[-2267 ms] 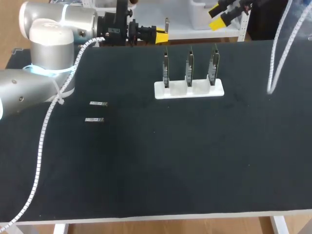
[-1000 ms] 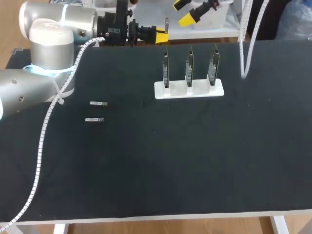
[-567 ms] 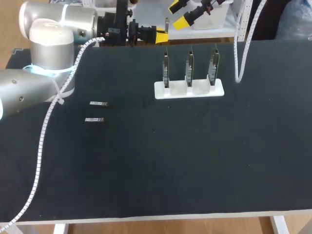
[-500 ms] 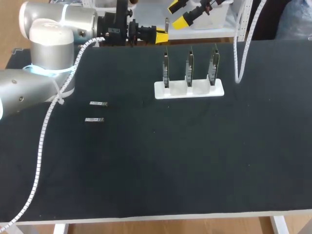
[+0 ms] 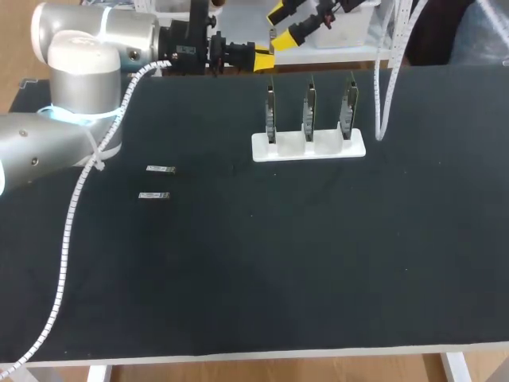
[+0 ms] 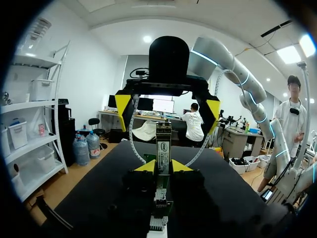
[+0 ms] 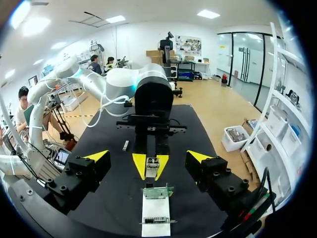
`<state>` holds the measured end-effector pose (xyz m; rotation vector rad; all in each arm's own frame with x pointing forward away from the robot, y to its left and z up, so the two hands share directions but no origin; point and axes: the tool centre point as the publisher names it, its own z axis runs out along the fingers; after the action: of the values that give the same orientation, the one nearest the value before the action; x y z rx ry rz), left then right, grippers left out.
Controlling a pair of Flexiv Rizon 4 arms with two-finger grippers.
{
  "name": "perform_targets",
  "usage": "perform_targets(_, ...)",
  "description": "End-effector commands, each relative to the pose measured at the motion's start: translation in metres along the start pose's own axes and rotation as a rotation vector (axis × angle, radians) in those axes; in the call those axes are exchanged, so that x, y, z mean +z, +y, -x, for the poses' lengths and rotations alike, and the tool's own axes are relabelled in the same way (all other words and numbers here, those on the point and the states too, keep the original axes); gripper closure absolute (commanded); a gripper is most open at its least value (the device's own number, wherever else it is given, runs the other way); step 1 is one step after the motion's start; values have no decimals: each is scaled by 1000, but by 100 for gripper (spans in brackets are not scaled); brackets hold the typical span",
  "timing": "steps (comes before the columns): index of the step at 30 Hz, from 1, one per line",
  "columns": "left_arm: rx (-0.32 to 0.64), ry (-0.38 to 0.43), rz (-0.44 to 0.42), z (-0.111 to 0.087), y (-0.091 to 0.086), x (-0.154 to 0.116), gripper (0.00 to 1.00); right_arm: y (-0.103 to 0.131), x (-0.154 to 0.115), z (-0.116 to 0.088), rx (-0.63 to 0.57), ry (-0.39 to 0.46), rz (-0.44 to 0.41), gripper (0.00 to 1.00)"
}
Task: Pick up the optical module with the left hand, and insert it into the network port with the right hand.
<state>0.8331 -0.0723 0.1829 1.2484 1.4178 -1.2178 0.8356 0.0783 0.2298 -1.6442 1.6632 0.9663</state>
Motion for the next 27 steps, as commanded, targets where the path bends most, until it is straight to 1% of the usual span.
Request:
perform_targets(1, 0, 2, -1, 0, 2, 1, 100, -11, 1, 3, 3, 4, 174, 0)
perform_targets(19, 0, 2, -1, 0, 2, 1, 100, -15, 4, -2, 20, 0, 191, 0)
perform_targets(27, 0, 2, -1, 0, 2, 1, 100, -18, 8, -3, 25, 9, 219, 0)
